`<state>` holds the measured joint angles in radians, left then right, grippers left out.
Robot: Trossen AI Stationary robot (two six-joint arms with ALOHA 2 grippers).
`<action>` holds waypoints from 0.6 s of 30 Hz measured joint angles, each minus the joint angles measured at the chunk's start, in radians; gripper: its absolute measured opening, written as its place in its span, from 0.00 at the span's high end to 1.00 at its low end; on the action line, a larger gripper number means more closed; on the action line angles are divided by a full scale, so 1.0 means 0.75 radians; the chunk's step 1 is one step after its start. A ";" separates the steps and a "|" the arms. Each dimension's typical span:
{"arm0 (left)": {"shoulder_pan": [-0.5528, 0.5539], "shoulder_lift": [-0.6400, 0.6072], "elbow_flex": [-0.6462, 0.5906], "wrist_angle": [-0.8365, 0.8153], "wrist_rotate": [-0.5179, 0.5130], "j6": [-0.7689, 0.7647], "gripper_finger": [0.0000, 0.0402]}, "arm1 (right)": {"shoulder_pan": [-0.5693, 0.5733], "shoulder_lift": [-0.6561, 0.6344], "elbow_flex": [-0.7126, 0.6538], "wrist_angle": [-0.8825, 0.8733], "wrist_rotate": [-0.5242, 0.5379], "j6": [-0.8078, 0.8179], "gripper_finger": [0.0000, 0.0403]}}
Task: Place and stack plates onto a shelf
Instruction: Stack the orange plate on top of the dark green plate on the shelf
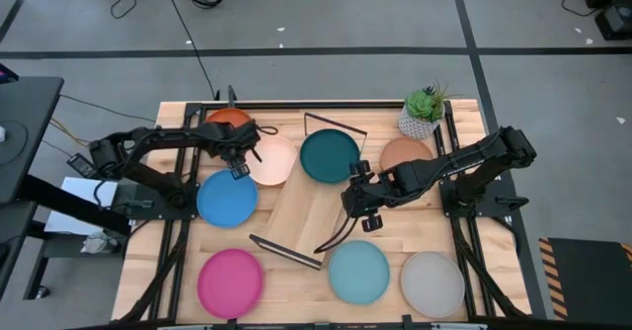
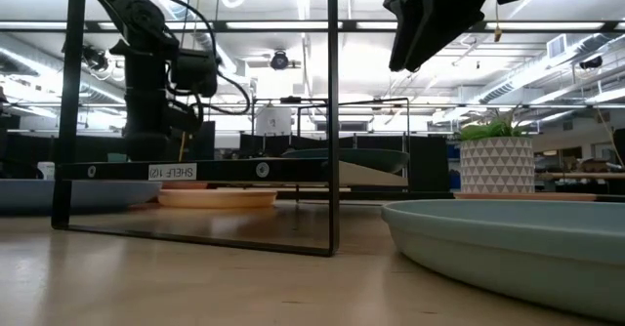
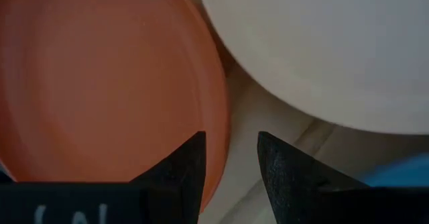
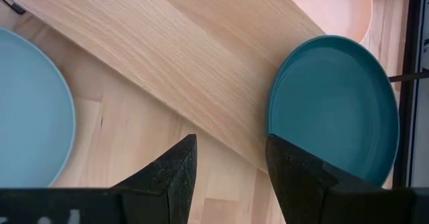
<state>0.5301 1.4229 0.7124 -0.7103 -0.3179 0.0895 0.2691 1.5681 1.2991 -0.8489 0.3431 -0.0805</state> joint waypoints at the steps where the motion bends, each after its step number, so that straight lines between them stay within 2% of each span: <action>1: 0.001 0.012 0.000 0.003 -0.010 0.000 0.65 | 0.000 0.000 0.000 0.002 0.000 0.000 0.55; 8: 0.001 0.123 0.000 0.085 -0.091 0.001 0.65 | 0.000 0.000 0.000 0.005 -0.004 -0.001 0.55; 13: 0.001 0.169 0.000 0.094 -0.090 0.009 0.66 | 0.000 0.000 0.000 0.005 -0.005 -0.007 0.55; 15: 0.000 0.184 0.001 0.094 -0.081 0.011 0.70 | 0.000 0.000 0.000 0.005 -0.005 -0.006 0.55; 18: 0.000 0.189 0.002 0.094 -0.074 0.012 0.82 | 0.000 0.000 0.000 0.006 -0.005 -0.002 0.55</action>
<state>0.5301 1.5650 0.7136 -0.6399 -0.3734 0.0982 0.2691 1.5681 1.2991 -0.8440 0.3393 -0.0822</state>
